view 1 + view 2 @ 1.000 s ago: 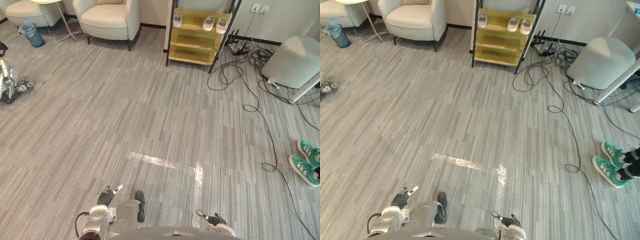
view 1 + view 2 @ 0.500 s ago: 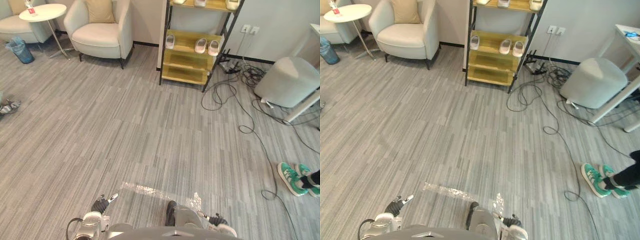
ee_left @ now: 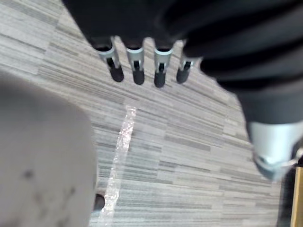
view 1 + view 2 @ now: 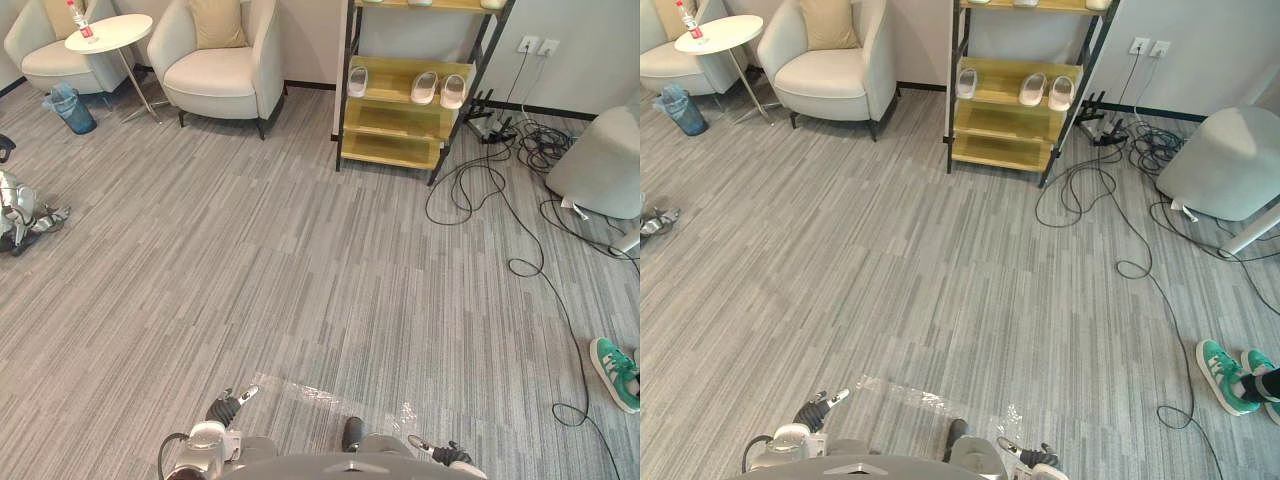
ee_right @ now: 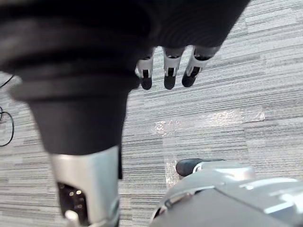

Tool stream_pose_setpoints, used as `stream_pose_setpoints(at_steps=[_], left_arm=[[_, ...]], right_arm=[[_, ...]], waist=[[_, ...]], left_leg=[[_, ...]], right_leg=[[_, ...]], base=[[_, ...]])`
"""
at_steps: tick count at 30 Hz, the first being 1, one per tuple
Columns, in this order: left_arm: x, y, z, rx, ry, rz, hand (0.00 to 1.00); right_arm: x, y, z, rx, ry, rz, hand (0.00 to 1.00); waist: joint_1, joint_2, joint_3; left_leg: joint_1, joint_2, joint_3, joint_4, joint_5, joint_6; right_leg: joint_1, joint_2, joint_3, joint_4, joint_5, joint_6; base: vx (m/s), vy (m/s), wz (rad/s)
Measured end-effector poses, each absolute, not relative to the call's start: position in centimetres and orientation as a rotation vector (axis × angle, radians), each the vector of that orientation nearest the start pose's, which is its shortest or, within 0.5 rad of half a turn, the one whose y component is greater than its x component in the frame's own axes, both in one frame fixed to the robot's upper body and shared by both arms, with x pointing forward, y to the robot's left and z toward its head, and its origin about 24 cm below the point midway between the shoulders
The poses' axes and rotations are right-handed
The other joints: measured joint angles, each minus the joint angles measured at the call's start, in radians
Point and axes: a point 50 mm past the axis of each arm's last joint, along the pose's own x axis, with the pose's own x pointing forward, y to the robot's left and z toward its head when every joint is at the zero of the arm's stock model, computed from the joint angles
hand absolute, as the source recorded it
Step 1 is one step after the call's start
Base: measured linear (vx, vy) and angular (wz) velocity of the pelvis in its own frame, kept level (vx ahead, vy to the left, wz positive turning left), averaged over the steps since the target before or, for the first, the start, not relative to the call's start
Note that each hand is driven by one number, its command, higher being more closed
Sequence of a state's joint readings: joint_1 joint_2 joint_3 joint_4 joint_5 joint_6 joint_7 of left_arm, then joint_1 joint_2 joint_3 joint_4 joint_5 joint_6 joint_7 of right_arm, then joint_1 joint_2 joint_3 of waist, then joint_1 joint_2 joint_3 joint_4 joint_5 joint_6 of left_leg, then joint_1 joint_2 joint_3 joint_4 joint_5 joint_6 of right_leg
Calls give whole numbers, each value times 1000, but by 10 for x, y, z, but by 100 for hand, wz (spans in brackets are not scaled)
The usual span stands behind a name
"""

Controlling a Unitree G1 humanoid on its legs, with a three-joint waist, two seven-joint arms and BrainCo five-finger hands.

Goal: Pick up cushions and gather them together orderly.

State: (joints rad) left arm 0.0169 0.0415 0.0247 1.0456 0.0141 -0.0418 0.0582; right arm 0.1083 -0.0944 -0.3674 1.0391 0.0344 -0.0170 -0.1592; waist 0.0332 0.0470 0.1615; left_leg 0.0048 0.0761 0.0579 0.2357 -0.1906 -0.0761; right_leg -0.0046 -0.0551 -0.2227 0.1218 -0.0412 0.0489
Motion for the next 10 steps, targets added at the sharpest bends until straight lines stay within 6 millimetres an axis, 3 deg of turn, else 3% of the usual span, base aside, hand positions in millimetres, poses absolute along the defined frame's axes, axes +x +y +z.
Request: stream_pose_setpoints(at_steps=[2,3,6,10], left_arm=[[122,173,-156,61,1027,103,0],[123,175,-155,59,1022,114,0],[121,180,-156,72,1032,118,0],[119,180,-157,74,1039,117,0]], right_arm=[[72,-239,-157,45,1107,-581,0],[72,-236,-158,51,1111,-578,0],[69,-234,-159,63,1118,-584,0],[69,-236,-158,72,1114,-601,0]], waist=[[-7,-1,-13],[-2,-18,-8],[-6,-28,-14],[-5,-23,-19]], left_leg=[[25,-25,31,-27,3,20],[39,-36,55,-44,5,26],[80,-64,57,-75,10,35],[102,-81,46,-82,14,41]], right_leg=[[8,-6,48,-9,22,26],[9,-12,69,-24,27,28],[24,-27,88,-41,34,37],[52,-34,101,-74,36,39]], base=[[161,180,-36],[183,184,-34],[169,104,-17],[114,46,-8]])
